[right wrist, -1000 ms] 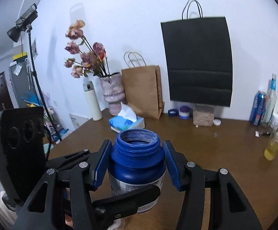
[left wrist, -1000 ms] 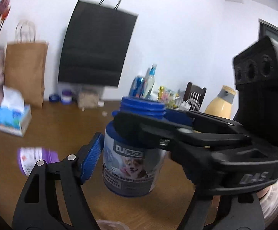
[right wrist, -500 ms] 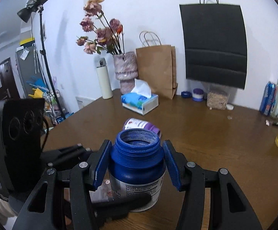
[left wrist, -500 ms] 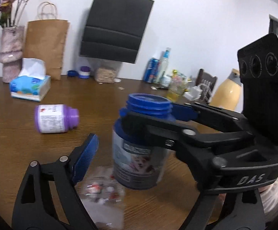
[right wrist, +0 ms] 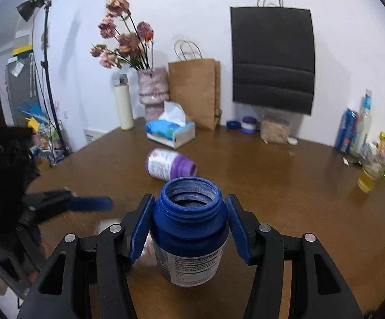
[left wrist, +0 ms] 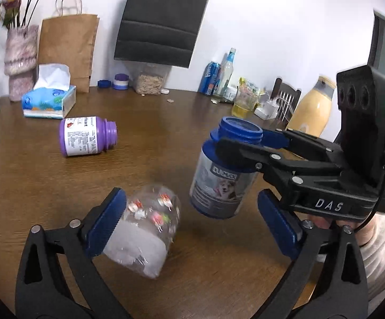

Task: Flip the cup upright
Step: 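Lower the upright bottle onto the table with the right gripper and open it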

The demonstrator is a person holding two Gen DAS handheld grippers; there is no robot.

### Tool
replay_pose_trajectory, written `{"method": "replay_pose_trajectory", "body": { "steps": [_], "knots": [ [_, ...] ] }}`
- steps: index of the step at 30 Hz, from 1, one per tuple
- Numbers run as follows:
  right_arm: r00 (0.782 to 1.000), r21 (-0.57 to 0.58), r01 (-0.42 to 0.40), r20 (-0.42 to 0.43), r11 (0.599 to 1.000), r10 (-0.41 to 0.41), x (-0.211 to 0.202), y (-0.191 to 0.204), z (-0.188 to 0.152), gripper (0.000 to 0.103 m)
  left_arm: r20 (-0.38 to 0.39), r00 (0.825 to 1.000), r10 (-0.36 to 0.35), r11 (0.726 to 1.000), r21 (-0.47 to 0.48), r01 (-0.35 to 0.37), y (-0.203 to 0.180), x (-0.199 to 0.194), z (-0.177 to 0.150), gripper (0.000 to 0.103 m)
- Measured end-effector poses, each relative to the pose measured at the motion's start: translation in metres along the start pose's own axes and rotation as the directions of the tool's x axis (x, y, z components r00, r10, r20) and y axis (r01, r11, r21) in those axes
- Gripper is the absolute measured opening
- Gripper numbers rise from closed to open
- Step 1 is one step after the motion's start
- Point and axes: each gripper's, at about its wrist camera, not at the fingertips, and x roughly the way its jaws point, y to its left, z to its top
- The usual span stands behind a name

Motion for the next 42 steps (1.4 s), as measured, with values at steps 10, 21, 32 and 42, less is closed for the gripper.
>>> {"method": "replay_pose_trajectory", "body": {
  "steps": [10,21,32,42],
  "knots": [
    [0.997,-0.009,-0.052,-0.066,0.999,0.051,0.013,0.010,-0.040,0.060,-0.020,0.989,0.147,0.980,0.136,-0.143,-0.025,0.001,-0.035,0.099],
    [0.996,-0.006,-0.084,-0.042,0.996,0.084,-0.011,0.017,-0.041,0.080,0.016,0.973,0.229,0.971,0.069,-0.229,-0.028,-0.024,-0.040,0.099],
    [0.999,0.094,0.028,-0.033,0.995,-0.025,-0.100,-0.012,-0.049,0.087,0.162,0.868,0.470,0.882,-0.126,-0.454,-0.031,-0.125,-0.057,0.103],
    [0.999,0.076,0.048,0.011,0.996,-0.049,-0.147,0.019,-0.062,0.087,0.146,0.791,0.594,0.804,-0.144,-0.577,-0.066,-0.170,-0.077,0.103]
  ]
}}
